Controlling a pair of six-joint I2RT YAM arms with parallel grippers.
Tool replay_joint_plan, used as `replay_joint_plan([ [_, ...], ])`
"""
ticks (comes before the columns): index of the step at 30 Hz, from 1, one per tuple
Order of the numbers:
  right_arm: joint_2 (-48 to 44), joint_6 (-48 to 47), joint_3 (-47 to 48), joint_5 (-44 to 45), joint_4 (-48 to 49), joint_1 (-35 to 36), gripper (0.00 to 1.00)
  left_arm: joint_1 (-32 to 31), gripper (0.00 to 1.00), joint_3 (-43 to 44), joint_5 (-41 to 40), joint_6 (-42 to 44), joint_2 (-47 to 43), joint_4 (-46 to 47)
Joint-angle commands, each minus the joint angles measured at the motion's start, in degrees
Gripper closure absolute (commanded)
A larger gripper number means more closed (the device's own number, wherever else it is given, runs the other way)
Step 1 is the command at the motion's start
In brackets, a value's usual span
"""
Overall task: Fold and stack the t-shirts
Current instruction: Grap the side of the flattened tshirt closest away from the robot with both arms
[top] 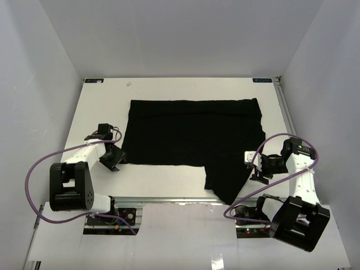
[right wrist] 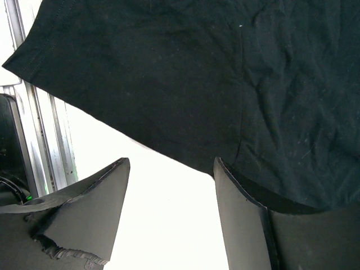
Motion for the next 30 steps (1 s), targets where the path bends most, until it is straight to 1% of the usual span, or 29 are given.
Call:
replay_joint_plan([
  [1,0.3,-0.3,0.1,0.3,-0.9,0.2,0.32,0.0,0.40,-0.8,-2.4,-1.0,0.4,3.1],
  [3,0.6,-0.1,0.4,0.5,-0.8,0.3,0.32,0.0,0.41,-1.0,-2.2,-1.3,0.7,3.5],
  [8,0.9,0.6,0.2,1.2,0.0,0.3,0.32,0.0,0.48,-0.7,-1.5,-2.0,-0.7,4.2],
  [11,1.2,0.9,-0.2,1.7,0.7,0.5,0.32,0.0,0.49,-0.6,-2.2,-2.1,-1.3,4.6],
  [16,1.8,1.3,-0.7,2.4,1.5,0.7,0.32,0.0,0.51,-1.9,-2.7,-2.4,1.6,6.0],
  [20,1.2,0.5,-1.8,4.3,2.0,0.8,0.32,0.0,0.65,-3.2,-2.4,-3.0,2.5,8.1],
  [21,1.1,-1.2,-2.2,5.0,2.0,0.8,0.31,0.0,0.75,-3.3,-2.2,-3.1,2.7,8.4],
  [23,0.7,-4.2,-3.9,7.6,2.1,0.8,0.31,0.0,0.82,-3.3,-1.4,-3.0,3.2,8.7],
  [24,0.6,-7.5,-4.5,8.4,2.2,0.8,0.31,0.0,0.85,-3.2,-1.3,-2.9,3.3,8.9],
  [27,0.8,-13.9,-5.7,11.0,2.3,0.8,0.30,0.1,0.90,-3.1,-0.6,-1.9,2.6,9.0],
  [30,2.1,-17.5,-5.5,12.1,2.6,0.8,0.28,0.0,0.92,-2.7,-0.3,-0.7,1.3,9.1],
])
